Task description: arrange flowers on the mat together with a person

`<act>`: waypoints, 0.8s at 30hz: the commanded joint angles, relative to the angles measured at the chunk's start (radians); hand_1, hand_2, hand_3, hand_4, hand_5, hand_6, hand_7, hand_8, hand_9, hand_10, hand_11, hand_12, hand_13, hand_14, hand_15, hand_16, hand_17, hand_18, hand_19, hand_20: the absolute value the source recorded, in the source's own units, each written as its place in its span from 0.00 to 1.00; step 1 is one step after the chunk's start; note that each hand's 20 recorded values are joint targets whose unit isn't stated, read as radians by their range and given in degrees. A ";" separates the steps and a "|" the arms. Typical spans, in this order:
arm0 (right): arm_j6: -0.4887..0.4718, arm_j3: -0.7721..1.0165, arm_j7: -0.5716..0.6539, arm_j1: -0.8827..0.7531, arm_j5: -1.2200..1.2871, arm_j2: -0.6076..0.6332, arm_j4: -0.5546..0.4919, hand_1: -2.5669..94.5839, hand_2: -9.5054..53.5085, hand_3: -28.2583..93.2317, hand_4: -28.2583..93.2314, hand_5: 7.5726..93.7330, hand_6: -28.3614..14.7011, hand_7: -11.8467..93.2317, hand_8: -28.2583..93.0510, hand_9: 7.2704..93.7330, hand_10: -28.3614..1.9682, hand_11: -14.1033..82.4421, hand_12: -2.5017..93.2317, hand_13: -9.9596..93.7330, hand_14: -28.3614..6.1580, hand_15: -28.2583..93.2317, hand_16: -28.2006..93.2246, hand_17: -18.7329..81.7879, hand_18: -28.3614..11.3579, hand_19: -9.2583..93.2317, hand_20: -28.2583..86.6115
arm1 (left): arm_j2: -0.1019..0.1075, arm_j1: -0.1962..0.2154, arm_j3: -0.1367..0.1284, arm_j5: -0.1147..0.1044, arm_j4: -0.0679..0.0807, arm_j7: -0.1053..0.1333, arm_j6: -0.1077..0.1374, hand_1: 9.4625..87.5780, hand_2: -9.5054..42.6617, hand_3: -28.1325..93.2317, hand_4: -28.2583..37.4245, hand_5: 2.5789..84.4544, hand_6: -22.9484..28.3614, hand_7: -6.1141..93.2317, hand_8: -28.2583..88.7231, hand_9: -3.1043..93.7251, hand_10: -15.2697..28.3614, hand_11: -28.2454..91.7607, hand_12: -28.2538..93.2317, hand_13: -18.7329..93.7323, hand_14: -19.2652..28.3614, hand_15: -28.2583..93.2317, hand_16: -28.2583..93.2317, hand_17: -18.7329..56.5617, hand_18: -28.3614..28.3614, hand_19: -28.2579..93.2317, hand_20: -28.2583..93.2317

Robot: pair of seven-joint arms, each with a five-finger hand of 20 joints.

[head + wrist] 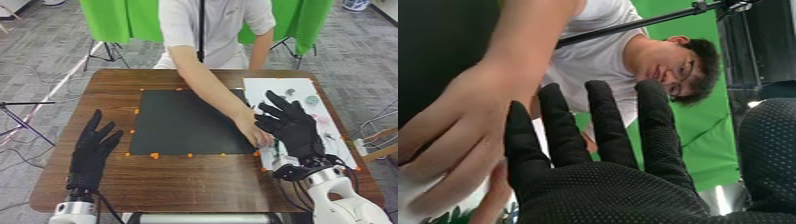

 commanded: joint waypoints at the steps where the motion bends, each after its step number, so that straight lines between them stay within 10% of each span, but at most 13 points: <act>1: 0.008 -0.003 -0.012 -0.010 -0.002 0.001 -0.004 0.15 0.37 0.77 0.01 0.33 0.74 0.19 0.16 0.35 0.49 0.18 0.19 0.37 0.24 0.27 0.49 0.20 0.13 0.34 0.39 | 0.000 0.009 0.003 -0.007 0.007 0.005 0.012 0.13 0.28 0.85 0.00 0.25 0.39 0.19 0.16 0.32 0.63 0.31 0.34 0.38 0.81 0.42 0.23 0.11 0.97 0.62 0.23; 24: 0.007 -0.001 -0.011 -0.009 -0.004 -0.001 -0.003 0.15 0.37 0.77 0.01 0.33 0.74 0.19 0.16 0.35 0.49 0.18 0.19 0.37 0.23 0.27 0.49 0.20 0.13 0.34 0.39 | 0.002 0.007 0.006 -0.009 0.007 0.007 0.019 0.15 0.28 0.85 0.00 0.25 0.39 0.19 0.15 0.32 0.63 0.32 0.34 0.38 0.81 0.42 0.23 0.11 0.97 0.62 0.23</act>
